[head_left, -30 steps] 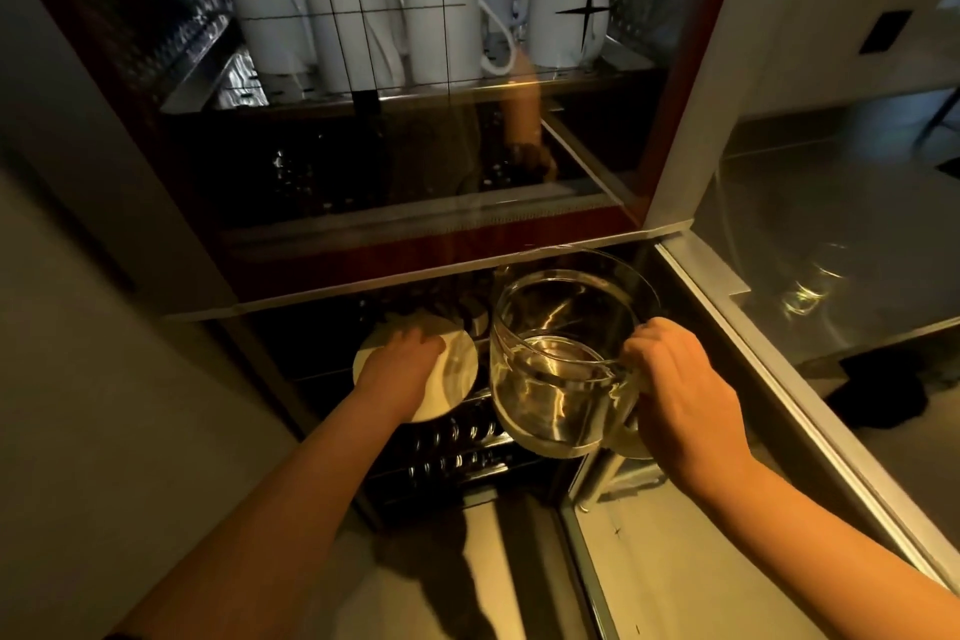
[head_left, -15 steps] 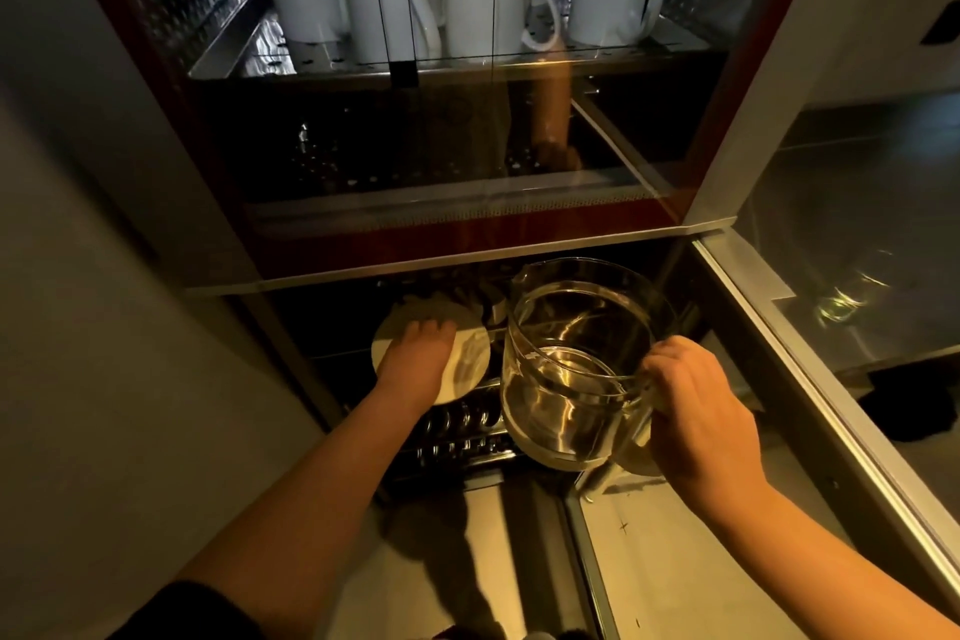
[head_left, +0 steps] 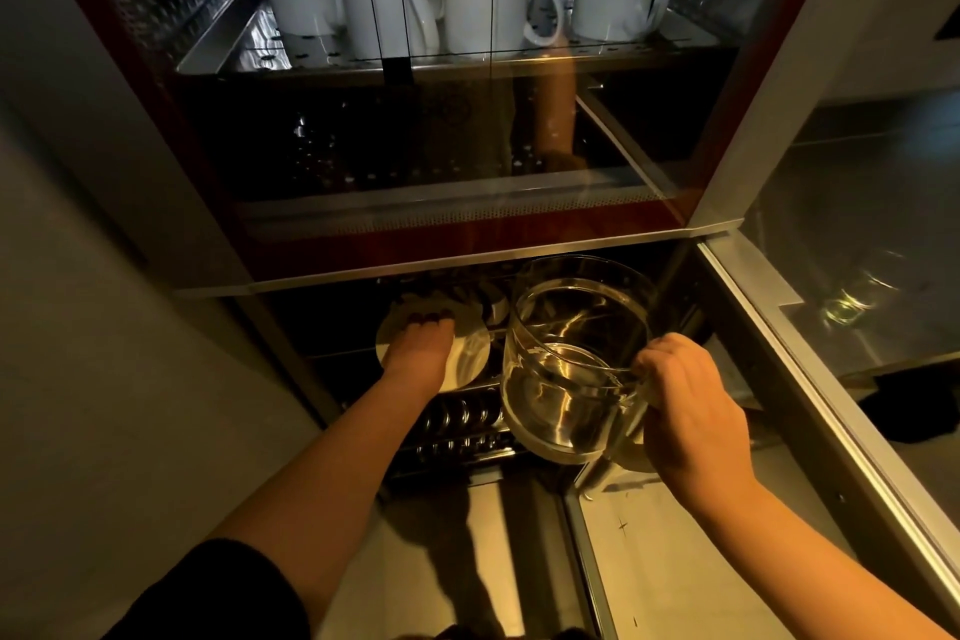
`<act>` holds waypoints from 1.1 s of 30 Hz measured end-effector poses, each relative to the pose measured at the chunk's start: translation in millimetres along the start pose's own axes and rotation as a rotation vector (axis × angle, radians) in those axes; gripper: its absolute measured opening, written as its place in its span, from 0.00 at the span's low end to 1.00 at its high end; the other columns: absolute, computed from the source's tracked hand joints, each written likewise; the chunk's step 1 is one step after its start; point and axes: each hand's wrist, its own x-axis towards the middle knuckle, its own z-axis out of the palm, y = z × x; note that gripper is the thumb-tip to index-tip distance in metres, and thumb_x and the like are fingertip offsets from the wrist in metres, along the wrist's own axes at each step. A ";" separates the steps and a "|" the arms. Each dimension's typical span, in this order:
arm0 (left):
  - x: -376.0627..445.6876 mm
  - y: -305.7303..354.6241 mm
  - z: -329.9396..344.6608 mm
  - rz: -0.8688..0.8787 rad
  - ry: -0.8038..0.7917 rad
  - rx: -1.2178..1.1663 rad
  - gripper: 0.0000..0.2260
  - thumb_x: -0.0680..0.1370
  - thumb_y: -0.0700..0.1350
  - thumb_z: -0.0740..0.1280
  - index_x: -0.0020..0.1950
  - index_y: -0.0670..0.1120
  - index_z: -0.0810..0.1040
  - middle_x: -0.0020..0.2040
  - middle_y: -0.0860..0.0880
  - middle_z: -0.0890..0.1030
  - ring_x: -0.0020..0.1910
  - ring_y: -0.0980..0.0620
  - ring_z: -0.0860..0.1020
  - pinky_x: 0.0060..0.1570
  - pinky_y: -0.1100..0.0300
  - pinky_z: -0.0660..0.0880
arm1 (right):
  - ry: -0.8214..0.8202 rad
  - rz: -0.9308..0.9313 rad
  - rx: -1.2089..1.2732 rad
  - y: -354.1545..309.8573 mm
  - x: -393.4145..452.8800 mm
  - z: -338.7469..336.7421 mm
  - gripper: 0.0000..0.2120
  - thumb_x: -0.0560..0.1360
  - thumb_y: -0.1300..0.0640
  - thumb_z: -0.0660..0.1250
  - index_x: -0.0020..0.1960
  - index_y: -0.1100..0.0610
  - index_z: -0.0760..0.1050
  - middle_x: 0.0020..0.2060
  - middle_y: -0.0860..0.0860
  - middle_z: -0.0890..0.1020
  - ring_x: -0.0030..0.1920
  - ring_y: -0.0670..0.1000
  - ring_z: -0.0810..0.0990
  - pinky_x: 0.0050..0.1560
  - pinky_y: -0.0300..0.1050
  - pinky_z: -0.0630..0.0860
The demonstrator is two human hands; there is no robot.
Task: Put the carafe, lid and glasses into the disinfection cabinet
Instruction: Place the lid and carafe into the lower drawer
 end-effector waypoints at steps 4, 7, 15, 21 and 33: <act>5.4 1.9 1.3 -0.014 -0.006 -0.012 0.29 0.72 0.36 0.67 0.71 0.45 0.60 0.67 0.42 0.69 0.65 0.42 0.69 0.63 0.51 0.69 | -0.011 0.033 -0.016 2.9 1.3 3.9 0.24 0.61 0.70 0.72 0.51 0.56 0.67 0.47 0.59 0.77 0.45 0.59 0.78 0.28 0.42 0.75; 8.4 3.0 1.7 -0.043 -0.003 -0.117 0.20 0.78 0.42 0.61 0.70 0.44 0.64 0.66 0.41 0.70 0.63 0.42 0.71 0.62 0.52 0.70 | -0.003 0.032 -0.016 3.0 2.8 7.6 0.25 0.59 0.72 0.72 0.50 0.56 0.67 0.46 0.58 0.77 0.47 0.55 0.75 0.30 0.37 0.72; 16.2 -5.4 17.1 -0.079 0.098 -0.345 0.24 0.79 0.57 0.58 0.71 0.46 0.67 0.68 0.43 0.70 0.64 0.42 0.70 0.58 0.57 0.68 | -0.047 0.045 0.015 1.1 5.6 9.1 0.25 0.59 0.70 0.71 0.51 0.56 0.67 0.47 0.58 0.77 0.45 0.58 0.78 0.27 0.41 0.75; 12.3 -7.4 13.8 -0.078 0.070 -0.347 0.19 0.77 0.50 0.63 0.67 0.46 0.70 0.64 0.46 0.73 0.61 0.43 0.73 0.60 0.49 0.72 | -0.023 0.029 0.027 3.5 7.0 10.9 0.19 0.62 0.65 0.66 0.52 0.57 0.68 0.48 0.58 0.77 0.49 0.57 0.76 0.32 0.38 0.72; -7.0 -13.8 23.8 0.147 0.154 0.122 0.26 0.79 0.60 0.54 0.71 0.45 0.63 0.68 0.44 0.68 0.65 0.44 0.67 0.61 0.50 0.64 | -0.097 0.073 0.022 -0.2 7.2 11.2 0.25 0.55 0.71 0.77 0.49 0.62 0.74 0.48 0.59 0.77 0.48 0.59 0.77 0.30 0.38 0.71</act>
